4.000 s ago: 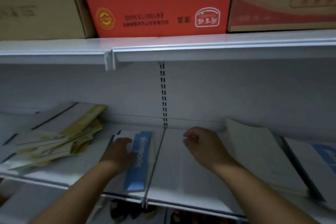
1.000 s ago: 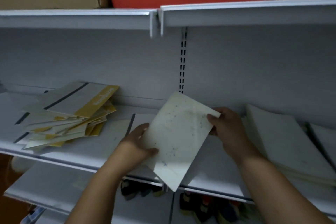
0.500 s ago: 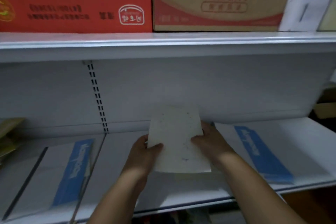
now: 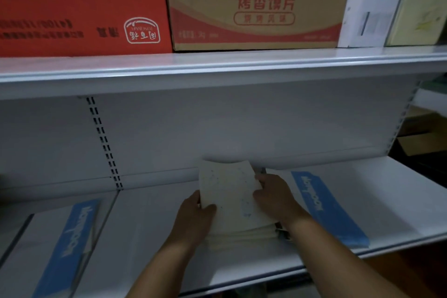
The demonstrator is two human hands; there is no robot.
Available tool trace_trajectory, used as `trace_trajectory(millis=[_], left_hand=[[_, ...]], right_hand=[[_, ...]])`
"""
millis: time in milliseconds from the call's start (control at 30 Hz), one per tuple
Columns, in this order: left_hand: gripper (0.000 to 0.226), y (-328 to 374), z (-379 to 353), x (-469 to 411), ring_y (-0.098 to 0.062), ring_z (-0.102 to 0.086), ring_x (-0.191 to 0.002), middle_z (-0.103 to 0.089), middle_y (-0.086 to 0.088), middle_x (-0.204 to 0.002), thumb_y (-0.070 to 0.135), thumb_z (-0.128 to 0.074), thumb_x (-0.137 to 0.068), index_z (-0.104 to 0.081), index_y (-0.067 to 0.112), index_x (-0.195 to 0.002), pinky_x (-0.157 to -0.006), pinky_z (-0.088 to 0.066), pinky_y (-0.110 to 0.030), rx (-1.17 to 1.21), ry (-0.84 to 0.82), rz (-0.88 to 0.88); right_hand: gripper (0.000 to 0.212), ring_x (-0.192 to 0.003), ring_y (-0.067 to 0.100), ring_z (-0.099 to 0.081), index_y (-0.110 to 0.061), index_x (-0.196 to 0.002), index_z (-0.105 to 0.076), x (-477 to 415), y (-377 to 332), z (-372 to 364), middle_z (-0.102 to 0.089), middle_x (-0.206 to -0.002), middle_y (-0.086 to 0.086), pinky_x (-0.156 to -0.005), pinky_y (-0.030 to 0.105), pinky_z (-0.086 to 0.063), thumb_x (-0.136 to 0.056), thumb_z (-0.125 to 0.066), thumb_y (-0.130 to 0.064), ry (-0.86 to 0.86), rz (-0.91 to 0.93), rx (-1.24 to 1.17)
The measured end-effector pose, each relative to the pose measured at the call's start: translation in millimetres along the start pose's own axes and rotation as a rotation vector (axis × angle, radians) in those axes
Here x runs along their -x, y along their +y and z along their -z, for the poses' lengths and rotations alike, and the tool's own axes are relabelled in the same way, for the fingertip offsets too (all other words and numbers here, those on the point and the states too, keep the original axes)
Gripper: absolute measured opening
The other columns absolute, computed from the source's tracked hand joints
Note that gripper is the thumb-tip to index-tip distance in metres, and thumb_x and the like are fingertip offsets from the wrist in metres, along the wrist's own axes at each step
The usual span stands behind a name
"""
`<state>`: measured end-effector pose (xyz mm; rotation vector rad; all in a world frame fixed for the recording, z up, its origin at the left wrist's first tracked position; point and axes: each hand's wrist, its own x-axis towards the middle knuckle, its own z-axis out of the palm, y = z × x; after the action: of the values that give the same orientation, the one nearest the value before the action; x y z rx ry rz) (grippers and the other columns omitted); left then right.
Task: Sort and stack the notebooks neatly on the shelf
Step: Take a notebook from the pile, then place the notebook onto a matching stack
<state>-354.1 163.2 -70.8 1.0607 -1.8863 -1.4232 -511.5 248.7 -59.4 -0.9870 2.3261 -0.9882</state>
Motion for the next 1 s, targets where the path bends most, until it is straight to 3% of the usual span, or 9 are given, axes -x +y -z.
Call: trace_trajectory(millis=[167, 300, 367, 467, 567, 667, 800, 933, 1000], left_hand=[[0.034, -5.7, 0.9, -2.9, -0.015, -0.060, -0.091, -0.065, -0.006, -0.114, 0.006, -0.057, -0.086, -0.059, 0.013, -0.118, -0.082, -0.047, -0.022, -0.074, -0.029, -0.014], [0.056, -7.9, 18.2, 0.6, -0.018, -0.038, -0.133, -0.036, -0.006, -0.147, 0.026, -0.052, -0.093, -0.032, 0.013, -0.143, -0.112, -0.029, -0.027, -0.175, -0.011, 0.017], [0.057, -13.9, 39.3, 3.1, -0.015, -0.032, -0.136, -0.030, -0.003, -0.149, 0.026, -0.050, -0.094, -0.028, 0.016, -0.145, -0.104, -0.023, -0.016, -0.213, 0.046, -0.013], [0.048, -25.9, 73.5, 5.9, -0.013, -0.038, -0.130, -0.035, 0.000, -0.146, 0.025, -0.049, -0.095, -0.036, 0.018, -0.141, -0.094, -0.023, -0.010, -0.279, 0.112, -0.057], [0.040, -46.8, 127.2, 10.0, -0.013, -0.044, -0.126, -0.044, 0.001, -0.141, 0.023, -0.052, -0.093, -0.048, 0.019, -0.133, -0.094, -0.029, -0.010, -0.320, 0.201, -0.024], [0.036, -71.2, 185.0, 16.9, -0.018, -0.050, -0.122, -0.051, -0.005, -0.136, 0.017, -0.059, -0.089, -0.057, 0.014, -0.125, -0.087, -0.032, -0.010, -0.353, 0.321, 0.043], [0.050, -104.9, 257.9, 31.8, -0.024, -0.046, -0.126, -0.047, -0.007, -0.139, 0.023, -0.064, -0.083, -0.051, 0.015, -0.131, -0.102, -0.040, -0.029, -0.499, 0.476, 0.252], [0.068, -122.8, 283.0, 39.8, -0.025, -0.042, -0.129, -0.047, -0.003, -0.140, 0.033, -0.062, -0.079, -0.037, 0.022, -0.142, -0.104, -0.040, -0.031, -0.650, 0.361, 0.371], [0.069, -124.9, 281.0, 38.7, -0.025, -0.043, -0.128, -0.049, -0.002, -0.139, 0.033, -0.063, -0.078, -0.037, 0.023, -0.141, -0.103, -0.041, -0.030, -0.635, 0.335, 0.361]], right_hand=[[0.040, -0.130, 0.025, -0.039, -0.001, -0.131, -0.047, 1.9, -3.0, -5.2, -0.042, -0.142, 0.013, -0.104, 0.027, -0.032, -0.093, -0.043, -0.011, -0.047, 0.007, 0.244], [0.043, -0.137, 0.025, -0.029, -0.010, -0.132, -0.048, 3.9, -23.3, -16.5, -0.034, -0.147, 0.011, -0.110, 0.026, -0.025, -0.088, -0.049, -0.012, 0.033, 0.104, 0.366], [0.041, -0.135, 0.022, -0.034, -0.013, -0.127, -0.053, 7.3, -47.0, -36.6, -0.040, -0.144, 0.010, -0.107, 0.016, -0.016, -0.086, -0.053, -0.013, 0.160, 0.322, 0.312], [0.025, -0.103, 0.019, -0.058, -0.013, -0.098, -0.069, 22.7, -88.7, -72.0, -0.065, -0.107, 0.002, -0.092, 0.016, -0.036, -0.078, -0.054, -0.008, 0.307, 0.593, 0.022], [0.023, -0.082, 0.008, -0.061, -0.018, -0.088, -0.071, 38.4, -124.2, -122.7, -0.068, -0.090, -0.008, -0.078, 0.019, -0.047, -0.078, -0.058, -0.002, 0.116, 0.594, -0.079], [0.018, -0.089, 0.011, -0.065, -0.019, -0.091, -0.071, 42.9, -135.2, -176.8, -0.072, -0.095, -0.002, -0.081, 0.020, -0.049, -0.083, -0.058, -0.011, -0.073, 0.493, -0.021], [0.024, -0.099, 0.011, -0.059, -0.020, -0.111, -0.062, 50.0, -146.4, -230.8, -0.062, -0.105, -0.007, -0.080, 0.015, -0.042, -0.091, -0.049, -0.022, -0.284, 0.370, 0.075], [0.015, -0.072, 0.005, -0.049, -0.025, -0.101, -0.051, 56.7, -167.8, -255.7, -0.048, -0.082, -0.012, -0.054, 0.012, -0.036, -0.088, -0.056, -0.027, -0.383, 0.308, 0.070], [0.015, -0.069, 0.004, -0.049, -0.026, -0.086, -0.045, 56.6, -172.6, -260.9, -0.048, -0.080, -0.013, -0.053, 0.013, -0.036, -0.084, -0.060, -0.027, -0.389, 0.269, 0.063]])
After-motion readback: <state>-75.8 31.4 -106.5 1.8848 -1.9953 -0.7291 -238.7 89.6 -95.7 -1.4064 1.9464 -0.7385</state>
